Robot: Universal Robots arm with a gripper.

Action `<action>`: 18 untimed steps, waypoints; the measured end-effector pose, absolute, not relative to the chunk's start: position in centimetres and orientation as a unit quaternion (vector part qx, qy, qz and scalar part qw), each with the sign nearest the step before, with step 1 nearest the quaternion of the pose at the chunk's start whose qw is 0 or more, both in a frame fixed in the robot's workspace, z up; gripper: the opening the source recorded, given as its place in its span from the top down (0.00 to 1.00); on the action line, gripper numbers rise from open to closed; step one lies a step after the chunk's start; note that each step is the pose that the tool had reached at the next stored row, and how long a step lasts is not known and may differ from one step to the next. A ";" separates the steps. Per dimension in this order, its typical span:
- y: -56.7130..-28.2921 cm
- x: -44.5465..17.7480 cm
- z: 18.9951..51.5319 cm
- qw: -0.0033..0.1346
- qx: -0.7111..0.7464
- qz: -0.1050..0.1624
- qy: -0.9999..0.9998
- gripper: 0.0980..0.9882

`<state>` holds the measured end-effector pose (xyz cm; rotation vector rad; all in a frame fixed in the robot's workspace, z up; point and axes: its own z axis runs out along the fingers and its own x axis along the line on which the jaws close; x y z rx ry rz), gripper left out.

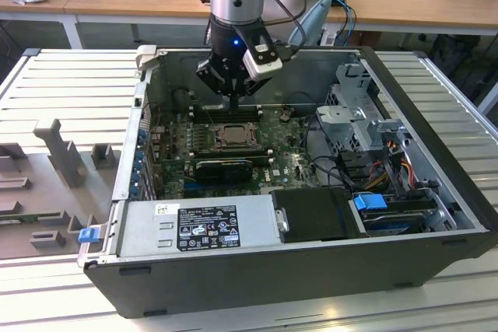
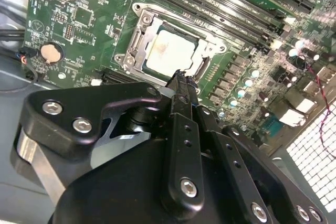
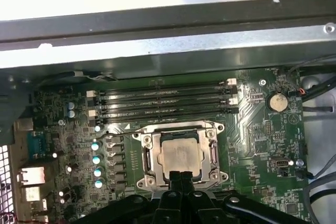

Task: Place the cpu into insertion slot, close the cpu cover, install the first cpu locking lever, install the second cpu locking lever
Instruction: 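Install the first cpu locking lever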

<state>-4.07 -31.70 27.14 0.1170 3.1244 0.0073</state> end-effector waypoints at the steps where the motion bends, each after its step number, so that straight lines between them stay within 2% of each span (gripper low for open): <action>1: -31.7 -4.1 27.1 0.007 0.033 0.002 0.999 0.99; 6: -31.8 -5.3 27.1 0.007 0.022 0.017 1.000 0.99; 18: -31.8 -7.4 26.9 0.007 0.021 0.020 1.000 0.99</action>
